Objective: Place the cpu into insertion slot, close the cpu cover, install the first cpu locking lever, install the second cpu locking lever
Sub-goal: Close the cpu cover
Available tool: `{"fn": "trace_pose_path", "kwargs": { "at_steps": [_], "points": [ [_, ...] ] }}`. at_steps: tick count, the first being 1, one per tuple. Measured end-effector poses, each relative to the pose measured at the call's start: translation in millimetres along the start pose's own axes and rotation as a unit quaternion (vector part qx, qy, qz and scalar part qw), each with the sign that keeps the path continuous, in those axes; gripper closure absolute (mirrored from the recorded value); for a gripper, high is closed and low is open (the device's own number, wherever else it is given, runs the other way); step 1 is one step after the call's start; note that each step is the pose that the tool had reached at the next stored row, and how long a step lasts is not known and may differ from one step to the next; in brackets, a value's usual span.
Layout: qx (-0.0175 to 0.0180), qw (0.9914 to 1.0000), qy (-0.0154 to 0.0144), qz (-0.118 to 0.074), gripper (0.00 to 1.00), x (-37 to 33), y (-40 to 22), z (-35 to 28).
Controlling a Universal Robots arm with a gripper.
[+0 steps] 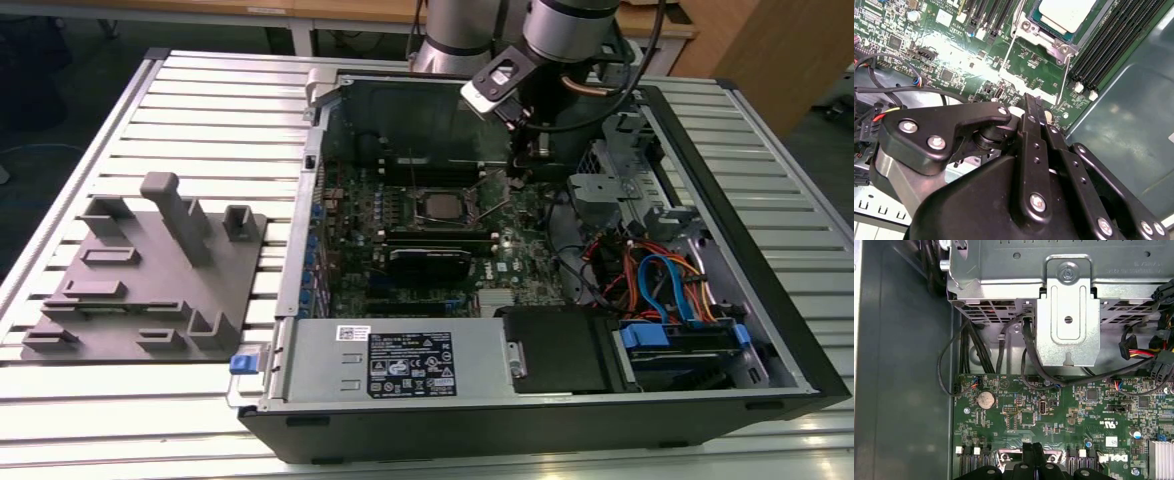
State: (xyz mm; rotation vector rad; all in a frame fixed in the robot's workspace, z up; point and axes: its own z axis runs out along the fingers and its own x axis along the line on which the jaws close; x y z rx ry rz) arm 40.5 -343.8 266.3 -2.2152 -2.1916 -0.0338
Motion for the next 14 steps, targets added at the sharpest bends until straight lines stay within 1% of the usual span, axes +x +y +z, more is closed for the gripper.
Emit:
{"fn": "trace_pose_path", "kwargs": {
  "at_steps": [5,10,14],
  "points": [
    [0.0000,1.00000,0.0000,0.000,0.90,0.0,0.8,0.0],
    [0.0002,1.00000,0.0001,0.000,0.90,0.1,6.2,0.2],
    [0.0003,1.00000,-0.0001,0.000,0.90,0.1,8.8,0.4]
  ]
}}
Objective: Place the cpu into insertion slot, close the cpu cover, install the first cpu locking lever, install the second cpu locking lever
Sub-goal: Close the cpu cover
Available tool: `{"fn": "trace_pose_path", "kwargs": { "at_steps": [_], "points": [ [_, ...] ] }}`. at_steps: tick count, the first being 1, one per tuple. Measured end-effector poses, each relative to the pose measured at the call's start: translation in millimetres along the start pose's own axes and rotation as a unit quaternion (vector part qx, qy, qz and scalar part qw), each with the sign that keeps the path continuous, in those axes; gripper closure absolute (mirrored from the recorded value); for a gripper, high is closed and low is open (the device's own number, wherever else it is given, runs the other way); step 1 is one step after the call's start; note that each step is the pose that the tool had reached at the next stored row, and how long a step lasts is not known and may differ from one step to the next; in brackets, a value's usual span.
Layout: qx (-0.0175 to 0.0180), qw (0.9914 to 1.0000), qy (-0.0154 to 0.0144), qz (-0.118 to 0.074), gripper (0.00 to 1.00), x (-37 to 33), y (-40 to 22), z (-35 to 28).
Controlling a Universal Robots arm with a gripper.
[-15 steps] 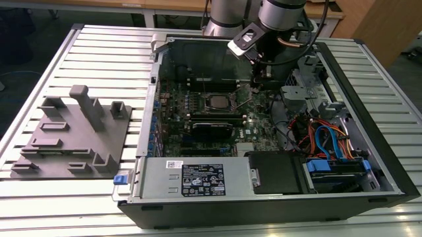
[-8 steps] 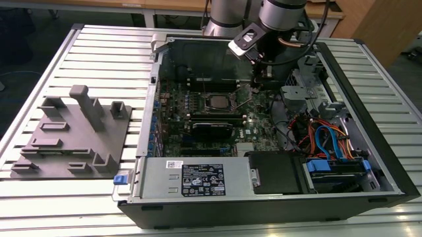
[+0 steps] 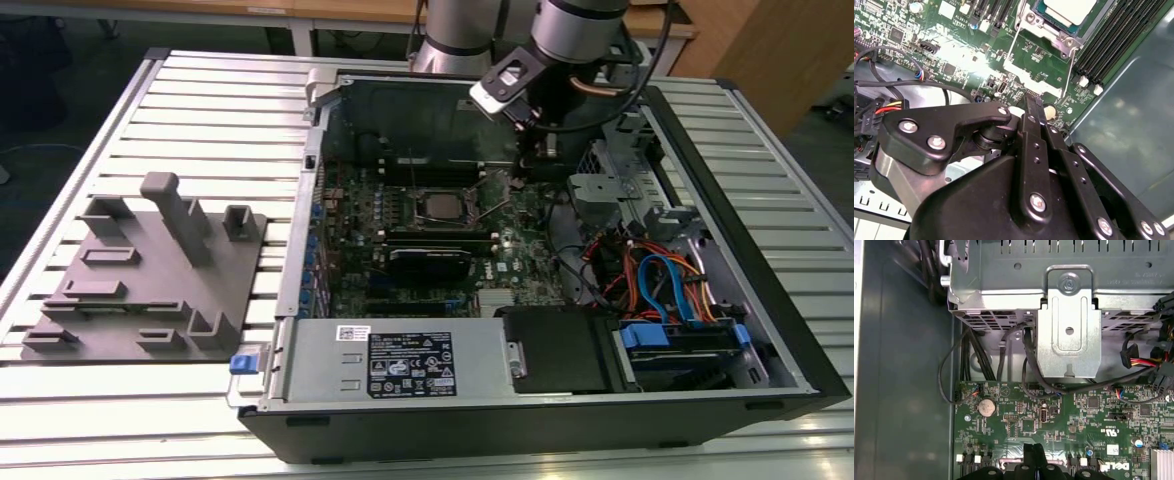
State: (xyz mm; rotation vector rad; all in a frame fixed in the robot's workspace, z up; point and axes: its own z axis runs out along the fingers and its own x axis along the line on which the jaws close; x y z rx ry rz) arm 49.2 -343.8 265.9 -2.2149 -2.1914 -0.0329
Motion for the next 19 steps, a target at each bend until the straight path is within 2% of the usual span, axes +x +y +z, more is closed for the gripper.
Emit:
{"fn": "trace_pose_path", "kwargs": {
  "at_steps": [10,19],
  "points": [
    [0.0002,1.00000,-0.0020,0.000,0.90,0.0,4.5,3.8],
    [0.0002,0.99999,-0.0040,0.000,0.90,-0.2,5.5,12.8]
  ]
}}
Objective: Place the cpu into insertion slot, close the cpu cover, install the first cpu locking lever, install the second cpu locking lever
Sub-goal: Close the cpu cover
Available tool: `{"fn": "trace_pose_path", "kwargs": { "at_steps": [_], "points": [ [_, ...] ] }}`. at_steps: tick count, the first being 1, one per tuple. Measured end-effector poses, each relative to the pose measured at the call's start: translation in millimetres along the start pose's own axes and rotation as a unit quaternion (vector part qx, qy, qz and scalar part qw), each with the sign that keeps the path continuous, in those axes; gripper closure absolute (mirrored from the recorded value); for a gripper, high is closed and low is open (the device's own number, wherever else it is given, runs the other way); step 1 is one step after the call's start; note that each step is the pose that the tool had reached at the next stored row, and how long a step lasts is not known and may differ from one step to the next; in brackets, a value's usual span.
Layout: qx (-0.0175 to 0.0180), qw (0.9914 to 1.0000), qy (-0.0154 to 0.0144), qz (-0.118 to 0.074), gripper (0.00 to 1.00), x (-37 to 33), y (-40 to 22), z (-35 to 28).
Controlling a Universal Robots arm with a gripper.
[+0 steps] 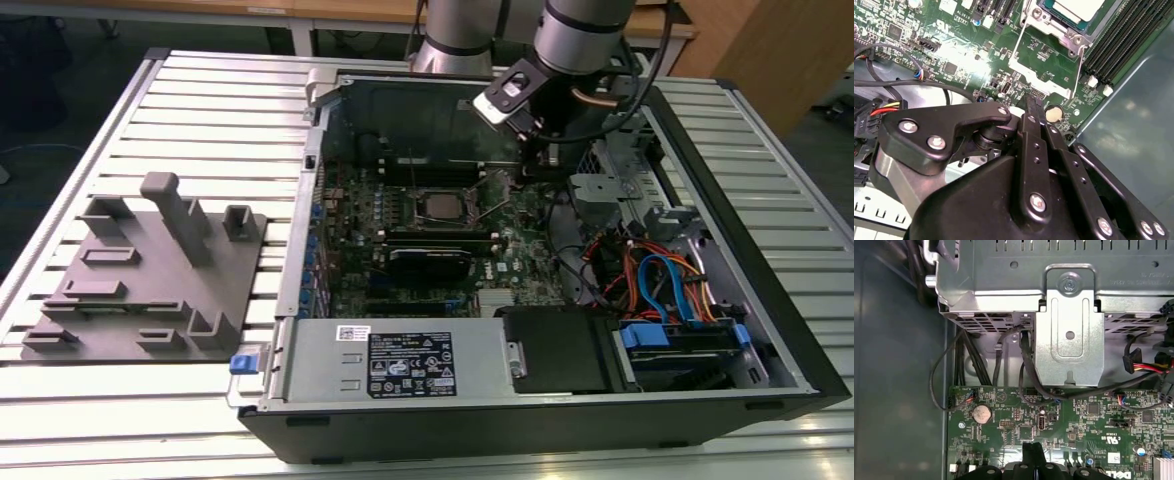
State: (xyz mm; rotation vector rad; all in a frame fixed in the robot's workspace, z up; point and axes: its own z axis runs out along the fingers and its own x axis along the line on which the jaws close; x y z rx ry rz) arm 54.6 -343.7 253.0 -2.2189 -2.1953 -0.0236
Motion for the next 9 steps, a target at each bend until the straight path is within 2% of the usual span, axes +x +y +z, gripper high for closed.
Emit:
{"fn": "trace_pose_path", "kwargs": {
  "at_steps": [6,9],
  "points": [
    [0.0000,1.00000,0.0000,0.000,0.90,-0.1,-0.3,8.4],
    [0.0000,1.00000,-0.0001,0.000,0.90,0.3,-3.7,10.5]
  ]
}}
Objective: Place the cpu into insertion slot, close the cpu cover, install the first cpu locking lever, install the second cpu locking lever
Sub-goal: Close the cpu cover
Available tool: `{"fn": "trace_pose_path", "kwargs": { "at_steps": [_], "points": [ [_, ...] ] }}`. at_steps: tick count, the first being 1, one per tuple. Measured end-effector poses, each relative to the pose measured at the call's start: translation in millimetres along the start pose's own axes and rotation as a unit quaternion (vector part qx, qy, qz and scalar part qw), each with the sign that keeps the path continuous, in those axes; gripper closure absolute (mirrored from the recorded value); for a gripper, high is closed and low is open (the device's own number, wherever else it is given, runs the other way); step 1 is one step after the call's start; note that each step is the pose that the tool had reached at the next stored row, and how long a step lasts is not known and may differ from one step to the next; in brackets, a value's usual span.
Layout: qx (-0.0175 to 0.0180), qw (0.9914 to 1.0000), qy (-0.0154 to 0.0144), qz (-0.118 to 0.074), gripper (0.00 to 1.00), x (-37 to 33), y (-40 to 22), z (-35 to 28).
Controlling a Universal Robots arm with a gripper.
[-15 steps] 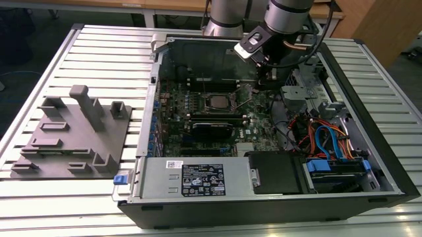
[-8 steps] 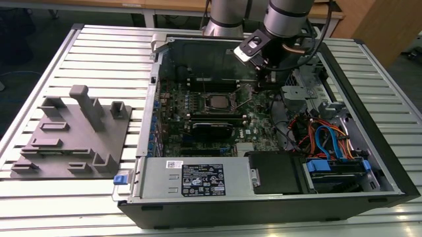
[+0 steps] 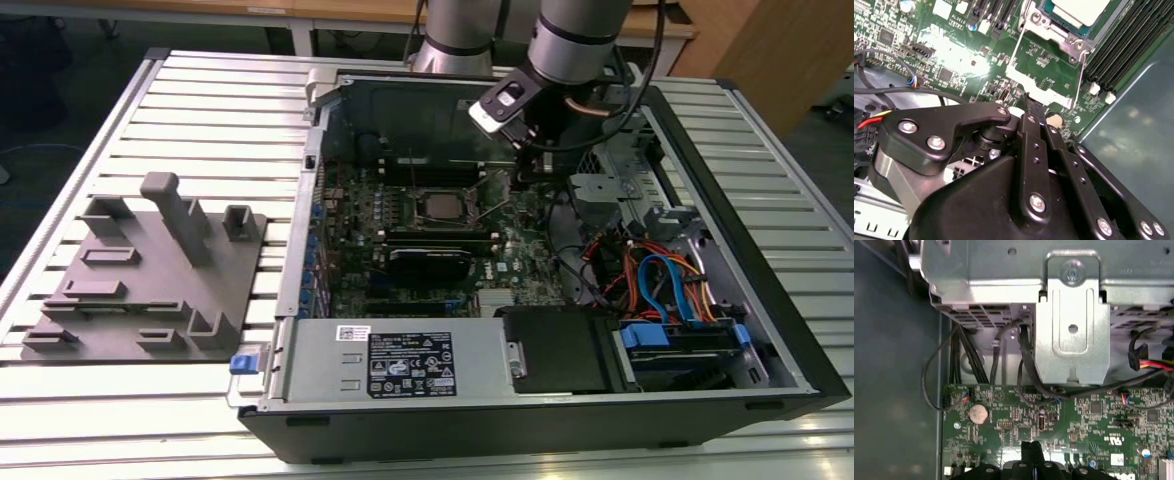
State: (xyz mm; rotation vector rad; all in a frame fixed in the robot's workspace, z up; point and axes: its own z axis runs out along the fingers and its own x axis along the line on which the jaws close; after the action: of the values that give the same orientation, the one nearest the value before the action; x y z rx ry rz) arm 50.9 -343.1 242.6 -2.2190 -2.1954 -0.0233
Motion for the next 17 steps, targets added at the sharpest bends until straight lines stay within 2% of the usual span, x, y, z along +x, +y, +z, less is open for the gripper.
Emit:
{"fn": "trace_pose_path", "kwargs": {
  "at_steps": [12,17],
  "points": [
    [0.0000,1.00000,0.0000,0.000,0.90,0.0,-1.2,0.6],
    [0.0000,1.00000,-0.0003,0.000,0.90,0.0,-7.0,0.6]
  ]
}}
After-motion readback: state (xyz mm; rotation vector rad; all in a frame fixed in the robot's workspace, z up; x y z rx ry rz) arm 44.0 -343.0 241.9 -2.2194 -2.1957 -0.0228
